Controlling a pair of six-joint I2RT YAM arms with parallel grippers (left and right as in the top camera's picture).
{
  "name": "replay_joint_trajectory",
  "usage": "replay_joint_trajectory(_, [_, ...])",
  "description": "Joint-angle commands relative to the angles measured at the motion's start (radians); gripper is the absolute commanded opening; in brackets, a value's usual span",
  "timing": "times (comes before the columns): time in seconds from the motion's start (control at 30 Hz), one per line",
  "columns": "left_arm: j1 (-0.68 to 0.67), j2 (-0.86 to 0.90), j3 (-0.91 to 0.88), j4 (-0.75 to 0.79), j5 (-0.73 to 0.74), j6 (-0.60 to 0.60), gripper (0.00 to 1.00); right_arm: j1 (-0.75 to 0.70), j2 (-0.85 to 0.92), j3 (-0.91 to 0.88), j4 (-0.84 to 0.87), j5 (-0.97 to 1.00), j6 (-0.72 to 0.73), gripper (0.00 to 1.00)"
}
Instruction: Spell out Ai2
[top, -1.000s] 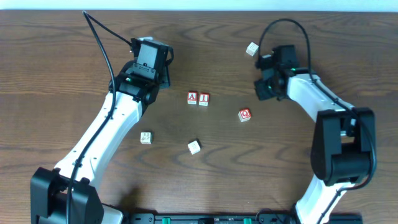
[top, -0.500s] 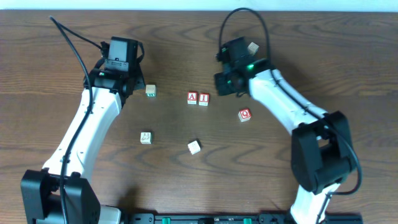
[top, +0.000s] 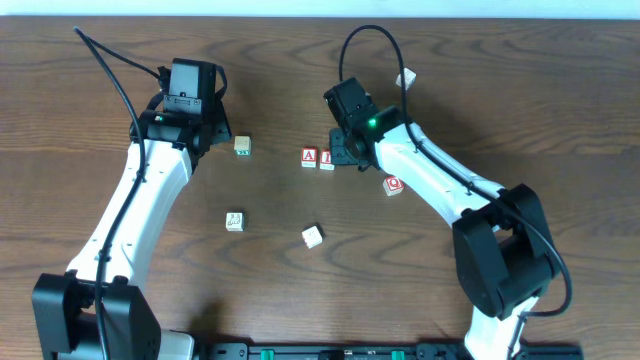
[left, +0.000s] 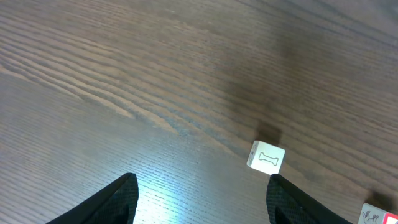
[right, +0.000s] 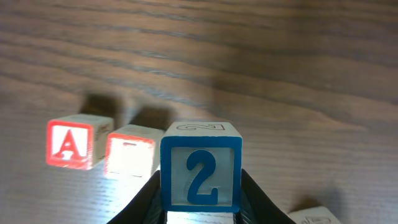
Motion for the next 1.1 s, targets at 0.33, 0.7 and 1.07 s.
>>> replay_joint_trajectory(0.33, [0.007,-0.015,0.016,0.007,0.004,0.006,0.68,0.016,0.058,-0.024,0.020,0.020,0.064,0.01])
replay_joint_trajectory(0.7, [0.007,-0.015,0.016,0.008,0.004,0.006,0.68,0.023,0.084,-0.024,0.035,-0.017,0.049,0.01])
replay_joint_trajectory(1.07, [0.007,-0.015,0.016,0.010,0.004,0.006,0.68,0.023,0.084,-0.024,0.054,-0.038,0.049,0.01])
